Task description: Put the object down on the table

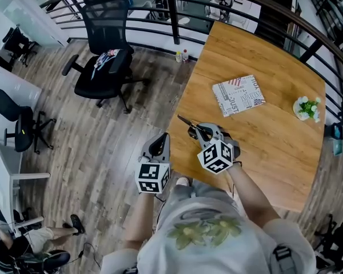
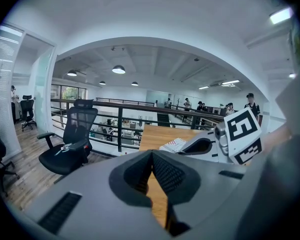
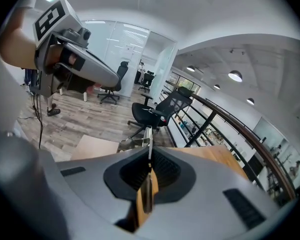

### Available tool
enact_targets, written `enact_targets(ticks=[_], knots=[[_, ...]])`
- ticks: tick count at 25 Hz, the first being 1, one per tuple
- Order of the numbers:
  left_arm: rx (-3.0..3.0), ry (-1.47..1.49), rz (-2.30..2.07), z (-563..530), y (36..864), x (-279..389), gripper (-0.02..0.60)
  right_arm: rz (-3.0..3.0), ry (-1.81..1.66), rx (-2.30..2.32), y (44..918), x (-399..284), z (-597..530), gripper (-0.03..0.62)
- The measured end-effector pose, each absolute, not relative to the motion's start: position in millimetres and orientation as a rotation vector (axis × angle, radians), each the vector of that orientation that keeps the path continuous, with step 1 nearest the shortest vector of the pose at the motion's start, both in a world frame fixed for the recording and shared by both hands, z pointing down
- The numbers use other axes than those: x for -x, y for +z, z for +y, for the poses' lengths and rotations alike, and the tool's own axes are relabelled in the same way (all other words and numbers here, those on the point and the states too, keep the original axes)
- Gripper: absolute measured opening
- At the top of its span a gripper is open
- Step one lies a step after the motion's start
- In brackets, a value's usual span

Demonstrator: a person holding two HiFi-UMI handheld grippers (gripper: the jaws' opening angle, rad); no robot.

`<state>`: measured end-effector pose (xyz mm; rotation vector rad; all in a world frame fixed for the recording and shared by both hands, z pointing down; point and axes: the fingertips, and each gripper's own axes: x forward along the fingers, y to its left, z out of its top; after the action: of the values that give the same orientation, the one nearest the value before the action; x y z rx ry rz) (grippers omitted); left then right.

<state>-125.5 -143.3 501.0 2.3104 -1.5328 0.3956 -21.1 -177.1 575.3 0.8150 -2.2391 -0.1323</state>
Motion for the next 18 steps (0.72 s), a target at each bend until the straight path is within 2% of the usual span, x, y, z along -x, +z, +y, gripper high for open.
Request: enact_targets(ticks=[18], knots=[[-2.275,0.413,-1.527,-138.4,514.1,123.8,0.012,-2.189,-0.095,-0.683,636.0,33.3,-173.5,0.012]])
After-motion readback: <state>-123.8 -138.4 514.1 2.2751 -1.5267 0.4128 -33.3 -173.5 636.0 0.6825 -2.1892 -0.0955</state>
